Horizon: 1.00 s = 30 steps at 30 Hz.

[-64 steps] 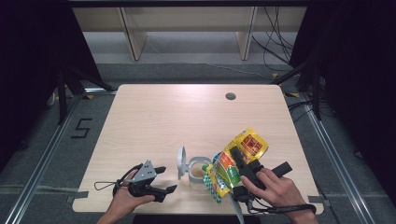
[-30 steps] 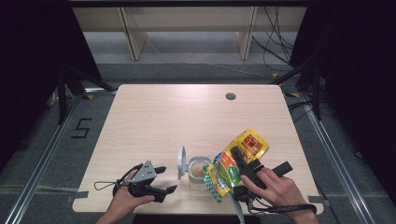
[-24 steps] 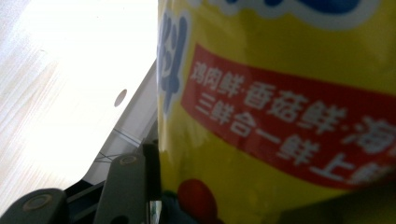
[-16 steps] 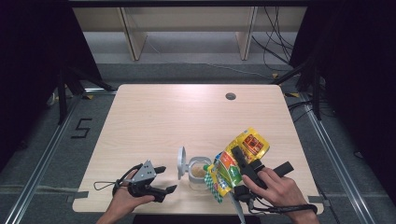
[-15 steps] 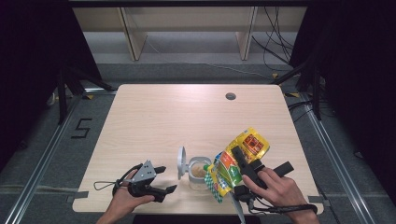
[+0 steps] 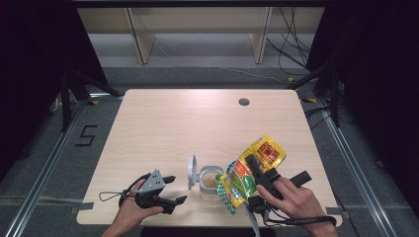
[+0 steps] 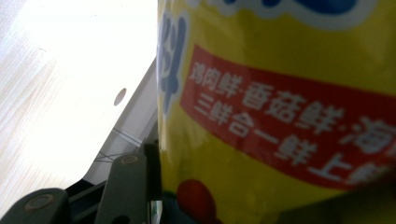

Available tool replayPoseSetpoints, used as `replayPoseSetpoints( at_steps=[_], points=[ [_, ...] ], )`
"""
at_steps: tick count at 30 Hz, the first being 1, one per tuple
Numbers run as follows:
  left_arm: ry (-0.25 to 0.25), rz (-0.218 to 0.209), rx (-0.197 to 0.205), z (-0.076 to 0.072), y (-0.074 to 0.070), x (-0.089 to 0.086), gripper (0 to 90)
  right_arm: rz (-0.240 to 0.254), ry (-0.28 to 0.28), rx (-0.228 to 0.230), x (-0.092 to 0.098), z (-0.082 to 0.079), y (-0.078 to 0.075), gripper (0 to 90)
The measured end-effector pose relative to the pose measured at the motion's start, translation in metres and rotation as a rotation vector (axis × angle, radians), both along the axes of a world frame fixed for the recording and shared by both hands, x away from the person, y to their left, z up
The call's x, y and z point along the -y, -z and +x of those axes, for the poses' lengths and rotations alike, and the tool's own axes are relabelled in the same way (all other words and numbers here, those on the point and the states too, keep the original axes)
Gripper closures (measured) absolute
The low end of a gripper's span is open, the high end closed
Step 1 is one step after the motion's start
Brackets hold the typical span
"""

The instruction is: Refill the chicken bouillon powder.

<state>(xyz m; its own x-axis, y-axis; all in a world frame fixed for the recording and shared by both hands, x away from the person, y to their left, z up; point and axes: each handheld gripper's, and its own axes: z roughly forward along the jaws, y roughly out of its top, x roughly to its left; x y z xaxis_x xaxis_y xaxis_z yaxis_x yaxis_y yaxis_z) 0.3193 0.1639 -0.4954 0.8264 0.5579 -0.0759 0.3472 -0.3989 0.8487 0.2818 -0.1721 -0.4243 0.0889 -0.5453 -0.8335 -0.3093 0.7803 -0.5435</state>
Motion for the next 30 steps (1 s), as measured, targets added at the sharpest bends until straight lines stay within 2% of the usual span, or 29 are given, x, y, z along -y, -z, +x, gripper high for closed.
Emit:
replayPoseSetpoints(
  at_steps=[3, 4, 6, 7, 10, 11, 25, 28, 30],
  points=[
    [0.004, 0.003, 0.003, 0.0004, -0.0001, -0.0004, 20.8, -0.007, -0.004, 0.003, -0.0001, 0.0, -0.0002, 52.7],
    [0.014, 0.011, 0.018, 0.0013, -0.0005, -0.001, 20.8, -0.008, -0.004, 0.004, -0.0001, -0.0002, -0.0003, 52.6],
    [0.008, 0.013, 0.018, 0.0008, -0.0007, -0.0009, 20.8, 0.006, -0.002, 0.006, 0.0001, -0.0003, 0.0, 52.6],
    [-0.006, 0.001, 0.001, -0.0005, -0.0002, -0.0001, 20.8, 0.002, -0.005, 0.006, 0.0, -0.0003, -0.0004, 52.6],
    [-0.007, 0.001, -0.001, -0.0006, -0.0002, 0.0, 20.8, 0.004, -0.005, 0.005, 0.0003, -0.0002, -0.0005, 52.7],
    [0.009, 0.014, 0.019, 0.001, -0.0007, -0.0009, 20.8, 0.004, -0.004, 0.005, 0.0003, -0.0002, -0.0005, 52.7],
    [0.013, 0.011, 0.016, 0.0015, -0.0004, -0.001, 20.8, -0.011, -0.006, 0.001, -0.0006, -0.0003, 0.0003, 52.8],
    [0.013, 0.01, 0.016, 0.0014, -0.0004, -0.0009, 20.8, 0.007, -0.001, 0.003, 0.0002, -0.0008, 0.0011, 52.8],
    [0.013, 0.01, 0.016, 0.0014, -0.0004, -0.0009, 20.8, -0.011, -0.007, -0.001, -0.0006, -0.0001, 0.0002, 52.8]
  ],
)
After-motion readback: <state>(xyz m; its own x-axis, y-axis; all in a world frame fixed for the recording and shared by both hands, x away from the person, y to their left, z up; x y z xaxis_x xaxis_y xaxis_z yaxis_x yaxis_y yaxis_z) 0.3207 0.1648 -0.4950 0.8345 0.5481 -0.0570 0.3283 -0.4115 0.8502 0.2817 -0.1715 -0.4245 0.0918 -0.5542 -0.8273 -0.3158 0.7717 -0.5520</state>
